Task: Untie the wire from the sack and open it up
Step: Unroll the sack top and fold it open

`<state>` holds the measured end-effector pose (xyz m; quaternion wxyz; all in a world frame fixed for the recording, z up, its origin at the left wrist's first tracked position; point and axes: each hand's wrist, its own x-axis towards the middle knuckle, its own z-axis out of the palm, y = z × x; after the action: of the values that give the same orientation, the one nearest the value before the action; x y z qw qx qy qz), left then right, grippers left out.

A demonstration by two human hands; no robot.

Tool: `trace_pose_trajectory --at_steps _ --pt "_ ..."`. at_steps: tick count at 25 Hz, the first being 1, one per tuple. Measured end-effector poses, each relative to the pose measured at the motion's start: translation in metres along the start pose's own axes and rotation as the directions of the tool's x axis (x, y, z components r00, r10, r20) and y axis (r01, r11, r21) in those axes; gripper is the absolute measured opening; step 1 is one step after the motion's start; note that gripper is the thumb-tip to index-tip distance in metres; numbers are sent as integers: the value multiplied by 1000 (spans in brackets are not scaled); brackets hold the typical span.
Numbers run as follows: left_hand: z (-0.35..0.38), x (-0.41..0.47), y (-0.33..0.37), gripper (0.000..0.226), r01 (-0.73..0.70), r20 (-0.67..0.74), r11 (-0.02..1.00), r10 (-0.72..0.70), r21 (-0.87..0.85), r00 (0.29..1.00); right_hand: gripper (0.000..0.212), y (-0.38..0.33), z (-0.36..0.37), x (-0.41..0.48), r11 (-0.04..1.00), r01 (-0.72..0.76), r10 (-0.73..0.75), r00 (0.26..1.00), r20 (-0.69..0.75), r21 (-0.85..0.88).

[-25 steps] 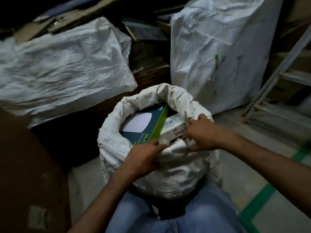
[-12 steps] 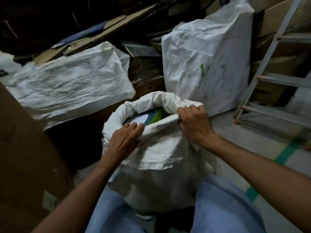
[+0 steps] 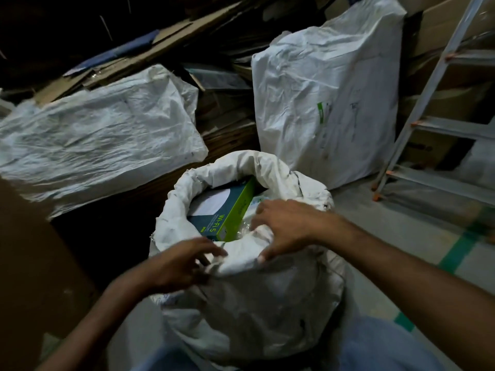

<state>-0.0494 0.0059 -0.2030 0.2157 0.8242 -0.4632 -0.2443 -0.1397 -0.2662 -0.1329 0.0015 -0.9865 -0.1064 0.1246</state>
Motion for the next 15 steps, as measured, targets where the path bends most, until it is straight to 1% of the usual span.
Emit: trace_pose_trajectory --at_steps 1,2,3,4,5,6,7,8,9,10,11,12,13,14,15 --pt "-12 4 -9 68 5 -78 999 -3 33 997 83 -7 8 11 999 28 -30 995 99 26" --pt "-23 9 -14 77 28 -93 980 -10 197 996 84 -13 20 20 999 49 -48 986 161 -2" --pt "-31 15 -20 89 58 -62 928 -37 369 997 72 -18 29 26 997 56 -50 989 140 -43" --pt "-36 18 -20 101 82 3 872 -96 483 995 57 -20 40 31 995 49 -44 997 58 -84" --pt "-40 20 -21 113 110 65 856 -165 506 984 45 -21 48 33 991 49 -57 997 -57 -122" --pt "-43 21 -23 124 148 117 852 -236 502 965 38 -21 54 33 986 56 -83 982 -167 -158" --pt "-46 21 -24 130 176 141 837 -286 519 948 31 -21 59 34 978 61 -114 959 -261 -199" --pt "-48 21 -24 127 185 128 793 -314 581 941 25 -19 62 33 967 55 -145 920 -364 -248" --pt "-48 21 -26 111 204 62 740 -314 641 947 21 -15 67 32 954 29 -172 867 -467 -297" --pt "-46 19 -27 86 223 -58 701 -251 678 966 20 -12 70 30 949 -19 -164 823 -544 -316" --pt "-41 16 -30 62 249 -214 691 -139 678 967 24 -11 73 27 944 -60 -157 783 -603 -324" --pt "-32 10 -31 47 263 -337 685 -28 679 941 32 -10 78 23 945 -76 -142 782 -607 -318" --pt "-22 4 -35 40 262 -417 670 78 694 906 45 -12 82 17 958 -47 -121 826 -550 -281" --pt "-11 -5 -37 40 259 -469 660 160 705 868 56 -15 82 9 978 13 -106 893 -437 -209" --pt "1 -15 -42 41 264 -518 654 229 709 824 65 -21 80 4 990 75 -109 943 -314 -118"
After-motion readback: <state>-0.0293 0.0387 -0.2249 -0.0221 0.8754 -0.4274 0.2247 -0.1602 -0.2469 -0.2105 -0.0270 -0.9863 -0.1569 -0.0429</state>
